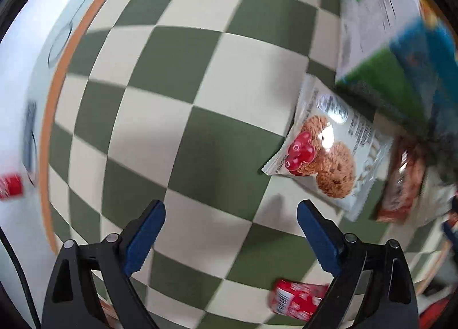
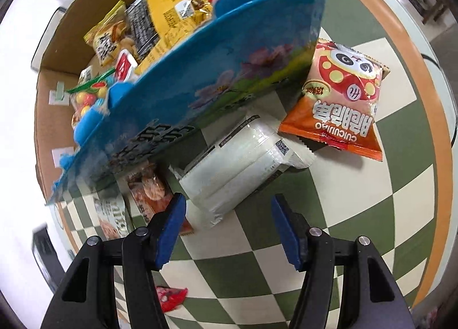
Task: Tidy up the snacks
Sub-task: 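Grasp the white bread pack with the right tool while the left tool grasps the cookie packet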
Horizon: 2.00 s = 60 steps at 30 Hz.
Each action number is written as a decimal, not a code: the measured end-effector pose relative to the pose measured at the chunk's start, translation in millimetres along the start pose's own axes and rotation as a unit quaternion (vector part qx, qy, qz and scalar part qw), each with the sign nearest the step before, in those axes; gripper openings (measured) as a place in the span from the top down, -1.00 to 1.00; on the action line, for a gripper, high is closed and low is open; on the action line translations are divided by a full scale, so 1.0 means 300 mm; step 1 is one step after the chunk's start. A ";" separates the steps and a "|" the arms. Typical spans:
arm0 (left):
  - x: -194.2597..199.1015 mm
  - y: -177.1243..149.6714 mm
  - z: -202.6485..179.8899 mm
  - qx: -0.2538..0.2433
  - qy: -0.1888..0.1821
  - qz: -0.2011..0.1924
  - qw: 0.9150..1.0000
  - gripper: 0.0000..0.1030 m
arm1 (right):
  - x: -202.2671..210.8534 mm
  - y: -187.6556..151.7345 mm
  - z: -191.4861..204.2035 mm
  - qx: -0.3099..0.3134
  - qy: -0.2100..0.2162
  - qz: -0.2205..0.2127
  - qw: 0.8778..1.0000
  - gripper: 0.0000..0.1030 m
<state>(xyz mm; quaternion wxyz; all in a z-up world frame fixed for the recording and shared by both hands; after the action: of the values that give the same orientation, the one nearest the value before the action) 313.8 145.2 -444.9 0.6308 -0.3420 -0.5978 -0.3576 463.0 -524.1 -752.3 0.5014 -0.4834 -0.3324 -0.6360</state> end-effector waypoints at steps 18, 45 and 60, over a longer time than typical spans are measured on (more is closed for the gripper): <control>-0.032 -0.026 -0.101 0.004 -0.001 -0.017 1.000 -0.87 | -0.088 0.079 0.003 -0.011 -0.038 0.000 0.999 -0.39; -0.149 -0.122 -0.080 0.144 -0.053 0.071 0.986 -0.85 | -0.105 0.058 0.000 0.018 -0.028 0.034 0.999 -0.39; -0.129 0.033 -0.127 -0.023 0.015 0.018 0.999 -0.85 | -0.195 0.090 0.024 0.027 -0.027 0.043 0.998 -0.33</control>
<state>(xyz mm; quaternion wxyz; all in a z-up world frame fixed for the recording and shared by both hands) 340.6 119.3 -485.5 0.6378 -0.3615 -0.5740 -0.3648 492.7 -506.5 -807.3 0.5322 -0.5003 -0.3418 -0.5913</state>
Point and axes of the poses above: each gripper's, at about its wrist camera, not at the fingertips, and x roughly against the way its jaws point, z to its left, y to its top, the point moved 8 cm from there along -x, roughly the way its jaws point, and after that the axes turned 10 degrees about x, right-handed, at the moved point
